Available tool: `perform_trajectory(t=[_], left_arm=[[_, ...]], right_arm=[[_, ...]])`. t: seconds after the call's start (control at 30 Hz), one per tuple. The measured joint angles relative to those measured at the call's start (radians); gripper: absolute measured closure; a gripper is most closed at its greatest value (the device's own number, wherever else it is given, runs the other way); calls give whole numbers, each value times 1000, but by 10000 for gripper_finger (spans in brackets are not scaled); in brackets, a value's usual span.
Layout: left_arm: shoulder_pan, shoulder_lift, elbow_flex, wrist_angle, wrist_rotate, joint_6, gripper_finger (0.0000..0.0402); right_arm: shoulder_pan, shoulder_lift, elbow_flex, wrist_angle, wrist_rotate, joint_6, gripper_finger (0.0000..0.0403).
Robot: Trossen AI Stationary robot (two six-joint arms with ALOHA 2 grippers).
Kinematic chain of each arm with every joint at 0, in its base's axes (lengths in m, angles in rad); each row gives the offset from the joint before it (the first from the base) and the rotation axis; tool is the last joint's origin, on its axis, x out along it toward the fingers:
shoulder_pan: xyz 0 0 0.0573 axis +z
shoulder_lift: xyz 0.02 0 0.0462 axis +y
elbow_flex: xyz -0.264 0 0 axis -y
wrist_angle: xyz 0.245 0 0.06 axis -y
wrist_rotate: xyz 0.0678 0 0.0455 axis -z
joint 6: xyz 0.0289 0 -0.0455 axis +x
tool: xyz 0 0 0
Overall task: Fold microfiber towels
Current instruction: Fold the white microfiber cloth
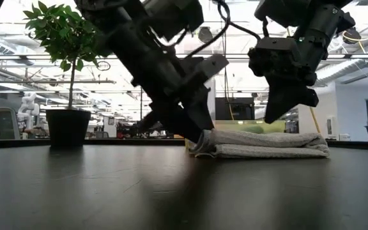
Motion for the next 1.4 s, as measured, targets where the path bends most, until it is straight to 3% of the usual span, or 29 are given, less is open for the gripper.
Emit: perform_trajectory(t=[0.2, 0.4, 0.6, 0.77, 1.27, 1.4], left_arm=[[22, 18, 0, 4, 1, 0, 321], [33, 18, 1, -2, 4, 6, 321], [33, 18, 1, -6, 4, 5, 321], [32, 18, 2, -32, 4, -1, 321], [32, 18, 2, -74, 1, -16, 321], [32, 19, 2, -74, -11, -20, 321]], right_arm=[[0, 10, 0, 121, 87, 0, 403], [0, 98, 1, 237, 106, -1, 403], [0, 205, 1, 240, 107, -30, 403], [-2, 221, 4, 169, 89, -69, 403], [-6, 0, 0, -172, 79, -123, 403], [-6, -79, 0, -164, 80, -66, 403]])
